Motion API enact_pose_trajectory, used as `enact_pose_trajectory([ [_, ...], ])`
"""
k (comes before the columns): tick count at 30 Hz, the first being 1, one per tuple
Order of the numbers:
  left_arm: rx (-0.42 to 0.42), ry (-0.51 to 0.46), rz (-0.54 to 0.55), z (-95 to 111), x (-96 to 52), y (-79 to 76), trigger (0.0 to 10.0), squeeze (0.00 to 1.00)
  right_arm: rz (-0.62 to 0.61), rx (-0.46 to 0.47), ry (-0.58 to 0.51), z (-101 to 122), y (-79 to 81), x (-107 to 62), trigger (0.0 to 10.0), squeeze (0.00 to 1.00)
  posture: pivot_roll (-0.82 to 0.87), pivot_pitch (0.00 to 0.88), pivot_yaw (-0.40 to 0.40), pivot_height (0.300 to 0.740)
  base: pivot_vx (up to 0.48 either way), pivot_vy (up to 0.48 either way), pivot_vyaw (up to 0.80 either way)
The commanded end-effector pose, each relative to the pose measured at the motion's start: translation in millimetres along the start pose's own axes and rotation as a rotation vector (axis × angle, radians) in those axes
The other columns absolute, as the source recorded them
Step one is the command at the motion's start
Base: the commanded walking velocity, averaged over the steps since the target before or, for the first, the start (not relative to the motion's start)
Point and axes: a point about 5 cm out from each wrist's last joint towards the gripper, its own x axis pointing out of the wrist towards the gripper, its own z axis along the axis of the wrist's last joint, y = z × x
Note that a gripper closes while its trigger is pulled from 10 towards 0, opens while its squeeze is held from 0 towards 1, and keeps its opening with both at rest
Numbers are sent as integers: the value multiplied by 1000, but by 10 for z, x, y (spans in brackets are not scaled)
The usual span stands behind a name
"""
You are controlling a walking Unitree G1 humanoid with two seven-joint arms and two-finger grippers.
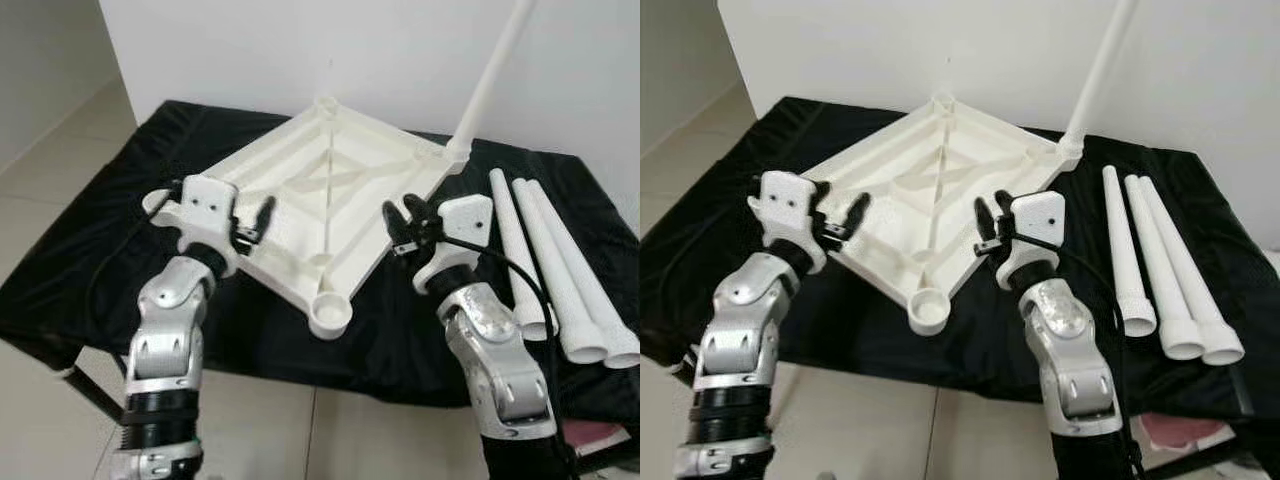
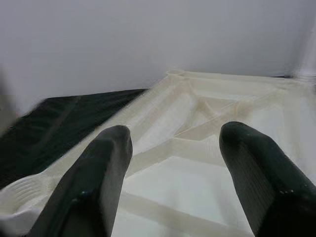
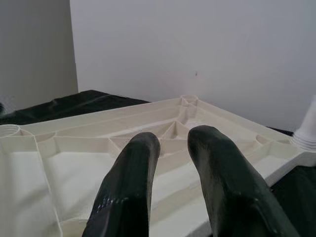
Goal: Building children table
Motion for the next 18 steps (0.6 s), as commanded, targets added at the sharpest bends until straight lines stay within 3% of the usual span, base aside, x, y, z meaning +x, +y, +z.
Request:
enact_pose_trajectory([
  [1,-10,-5,64,0,14,5,10000,0,-10,-1,-5,5,-23,-10,10000,0,-29,70,-36,740,0,0,0],
  [4,-7,-5,61,3,17,5,10000,0,-12,-2,-5,3,-26,-14,10000,0,-29,71,-32,740,0,0,0],
  [18,-4,-4,65,8,30,9,10000,0,-16,1,-1,-6,-17,-30,10000,0,-30,77,-25,740,0,-283,0],
])
